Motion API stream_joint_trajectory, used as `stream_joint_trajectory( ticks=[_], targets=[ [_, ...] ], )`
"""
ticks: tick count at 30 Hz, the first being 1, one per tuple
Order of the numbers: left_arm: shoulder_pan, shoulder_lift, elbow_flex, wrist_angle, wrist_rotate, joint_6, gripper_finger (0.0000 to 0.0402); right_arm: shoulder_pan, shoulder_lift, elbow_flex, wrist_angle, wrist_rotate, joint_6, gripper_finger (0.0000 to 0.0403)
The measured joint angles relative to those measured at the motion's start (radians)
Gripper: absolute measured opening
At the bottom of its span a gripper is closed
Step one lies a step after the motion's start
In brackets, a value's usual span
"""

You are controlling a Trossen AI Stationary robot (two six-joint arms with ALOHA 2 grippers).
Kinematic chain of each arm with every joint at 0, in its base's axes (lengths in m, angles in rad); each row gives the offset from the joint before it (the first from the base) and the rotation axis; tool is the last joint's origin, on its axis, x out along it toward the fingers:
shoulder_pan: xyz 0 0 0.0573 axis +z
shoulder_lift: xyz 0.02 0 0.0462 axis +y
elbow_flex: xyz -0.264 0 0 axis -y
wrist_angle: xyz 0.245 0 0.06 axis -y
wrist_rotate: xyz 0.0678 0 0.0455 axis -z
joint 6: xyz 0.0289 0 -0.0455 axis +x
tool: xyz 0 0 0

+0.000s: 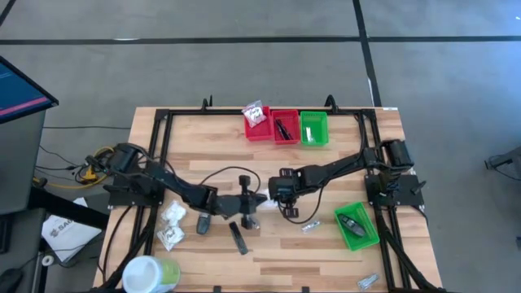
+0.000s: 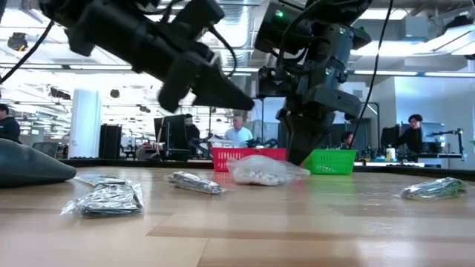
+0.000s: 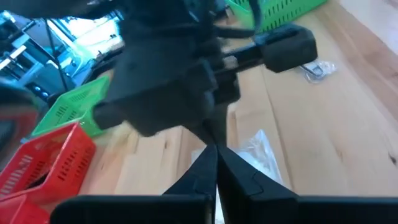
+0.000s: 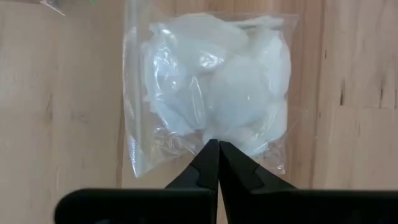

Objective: Pick & Place Travel size toiletries

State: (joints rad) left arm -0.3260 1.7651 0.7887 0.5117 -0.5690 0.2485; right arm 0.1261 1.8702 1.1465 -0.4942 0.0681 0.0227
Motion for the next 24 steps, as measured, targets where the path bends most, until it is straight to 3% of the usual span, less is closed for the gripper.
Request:
stream_joint_trajectory(
  ticks=[4, 10, 13, 24],
  targets=[
    [0.0, -0.047, -0.044, -0.002, 0.006, -0.016, 0.0, 0.011, -0.002, 0.001, -0.011, 0.005, -0.005, 0.0],
    [0.0, -0.058, -0.081, 0.002, 0.165, -0.003, 0.0007, 0.02, -0.05, 0.0, -0.06, 0.009, 0.009, 0.0],
    [0.0, -0.025, -0.078, 0.005, 0.181, 0.004, 0.0023, 0.026, -0.076, 0.0, -0.041, 0.011, 0.011, 0.0],
    [0.011, 0.091, -0.029, 0.01, 0.175, 0.061, 0.0174, 0.029, -0.063, -0.004, 0.009, 0.011, 0.005, 0.0]
  ],
)
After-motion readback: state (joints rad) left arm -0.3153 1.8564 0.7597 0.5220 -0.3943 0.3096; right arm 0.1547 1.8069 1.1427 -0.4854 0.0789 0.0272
